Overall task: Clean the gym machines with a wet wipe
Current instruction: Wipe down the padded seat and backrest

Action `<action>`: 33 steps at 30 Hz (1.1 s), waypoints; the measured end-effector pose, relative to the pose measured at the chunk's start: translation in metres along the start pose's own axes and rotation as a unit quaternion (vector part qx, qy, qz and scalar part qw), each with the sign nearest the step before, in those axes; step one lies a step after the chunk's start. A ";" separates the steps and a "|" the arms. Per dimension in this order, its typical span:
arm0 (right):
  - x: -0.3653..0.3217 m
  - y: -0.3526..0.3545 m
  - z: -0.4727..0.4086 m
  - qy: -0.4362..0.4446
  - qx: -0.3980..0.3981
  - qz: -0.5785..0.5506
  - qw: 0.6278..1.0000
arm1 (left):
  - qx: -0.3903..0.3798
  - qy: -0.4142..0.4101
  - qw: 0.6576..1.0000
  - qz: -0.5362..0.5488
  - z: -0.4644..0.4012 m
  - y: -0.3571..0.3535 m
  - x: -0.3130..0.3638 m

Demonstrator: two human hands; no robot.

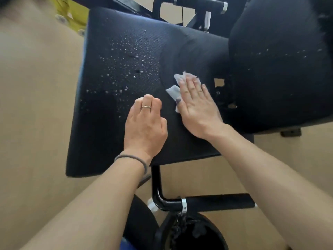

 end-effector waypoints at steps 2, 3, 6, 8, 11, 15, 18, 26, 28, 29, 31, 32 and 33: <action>0.009 -0.001 0.025 -0.032 -0.011 0.009 0.999 | 0.006 0.011 1.000 -0.006 0.023 0.004 -0.012; 0.008 -0.002 0.032 -0.040 -0.020 0.009 0.999 | 0.004 0.027 1.000 -0.002 0.038 0.005 -0.016; -0.016 -0.012 0.051 0.018 -0.039 0.026 0.999 | -0.005 0.047 0.999 -0.009 0.069 -0.002 -0.011; -0.027 -0.017 0.058 0.075 -0.050 0.040 0.995 | 0.002 0.046 0.998 -0.034 0.072 -0.005 -0.008; -0.025 -0.014 0.029 0.106 -0.052 0.044 0.992 | 0.025 0.045 0.997 -0.050 0.068 -0.008 -0.007; -0.025 0.005 -0.059 0.062 -0.045 0.028 0.997 | 0.041 0.042 0.995 -0.076 0.067 -0.014 -0.005; -0.024 0.010 -0.077 0.047 -0.052 0.040 0.997 | 0.056 0.040 0.995 -0.075 0.066 -0.014 -0.007; -0.021 -0.014 0.030 0.109 -0.065 0.031 0.991 | 0.056 0.046 0.995 -0.064 0.064 -0.012 -0.007; -0.026 -0.014 0.015 0.092 -0.053 0.035 0.994 | 0.047 0.049 0.996 -0.056 0.066 -0.011 -0.007; -0.029 -0.012 0.001 0.088 -0.046 0.034 0.994 | 0.044 0.049 0.997 -0.051 0.065 -0.010 -0.007; -0.038 -0.007 -0.038 0.083 -0.044 0.020 0.995 | 0.041 0.050 0.997 -0.049 0.063 -0.010 -0.007; -0.044 -0.004 -0.058 0.080 -0.046 0.015 0.996 | 0.040 0.051 0.997 -0.047 0.063 -0.009 -0.007; -0.050 -0.002 -0.077 0.083 -0.046 0.015 0.995 | 0.042 0.059 0.997 -0.042 0.064 -0.009 -0.006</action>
Point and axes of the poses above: each hand's wrist, its own z-axis away from the middle knuckle, its own y-axis out of the back of the hand, x = y × z, the point moved 4 cm from there along -z, towards the middle knuckle, and after that the axes turned 13 degrees about -z, right-handed, at the moved point
